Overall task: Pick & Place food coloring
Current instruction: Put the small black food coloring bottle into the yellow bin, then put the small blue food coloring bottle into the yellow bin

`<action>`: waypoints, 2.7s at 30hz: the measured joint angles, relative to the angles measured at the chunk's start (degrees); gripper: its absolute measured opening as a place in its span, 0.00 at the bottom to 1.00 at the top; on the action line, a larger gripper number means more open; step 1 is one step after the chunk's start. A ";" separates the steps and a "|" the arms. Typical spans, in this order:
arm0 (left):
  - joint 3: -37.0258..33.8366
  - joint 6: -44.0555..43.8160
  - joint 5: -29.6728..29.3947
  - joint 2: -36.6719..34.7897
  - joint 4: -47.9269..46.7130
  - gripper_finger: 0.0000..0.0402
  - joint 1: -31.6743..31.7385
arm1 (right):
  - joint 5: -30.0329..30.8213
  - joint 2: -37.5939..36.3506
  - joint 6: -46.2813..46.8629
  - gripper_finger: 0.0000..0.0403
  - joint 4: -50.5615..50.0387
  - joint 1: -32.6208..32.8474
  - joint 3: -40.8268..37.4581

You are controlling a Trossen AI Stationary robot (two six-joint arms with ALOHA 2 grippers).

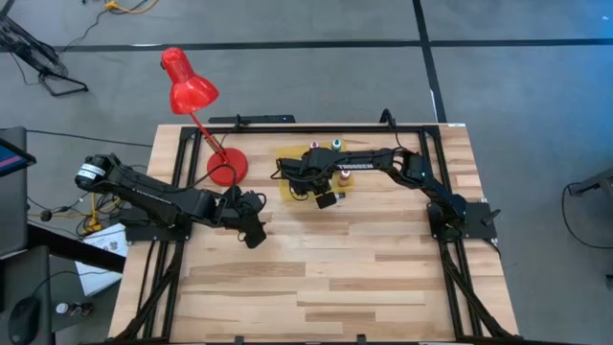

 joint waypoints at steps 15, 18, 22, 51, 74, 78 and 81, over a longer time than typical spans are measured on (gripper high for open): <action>0.00 0.00 -0.02 0.00 -0.07 0.69 0.00 | -0.12 -1.18 2.72 0.37 -6.66 -0.05 3.39; 0.00 0.00 -0.04 0.00 -0.11 0.69 0.00 | -0.64 -1.58 3.66 0.35 -9.05 -0.12 5.36; 0.00 0.21 -0.04 0.00 -0.15 0.69 0.00 | -0.70 -3.84 5.50 0.32 -13.48 -0.39 7.68; 0.00 0.74 -3.07 -0.02 0.06 0.69 0.50 | -31.57 -35.11 9.82 0.29 19.32 -0.42 -42.83; 0.00 -1.53 -2.91 -0.01 0.51 0.69 2.69 | -11.85 -35.91 15.72 0.29 42.39 -0.37 -56.52; 0.00 -1.53 -2.93 -0.02 0.50 0.69 2.69 | -10.52 -35.91 15.69 0.29 44.16 -0.64 -58.25; 0.00 -1.53 -2.93 -0.01 0.51 0.69 2.69 | -7.70 -35.91 15.69 0.29 45.74 -0.90 -59.17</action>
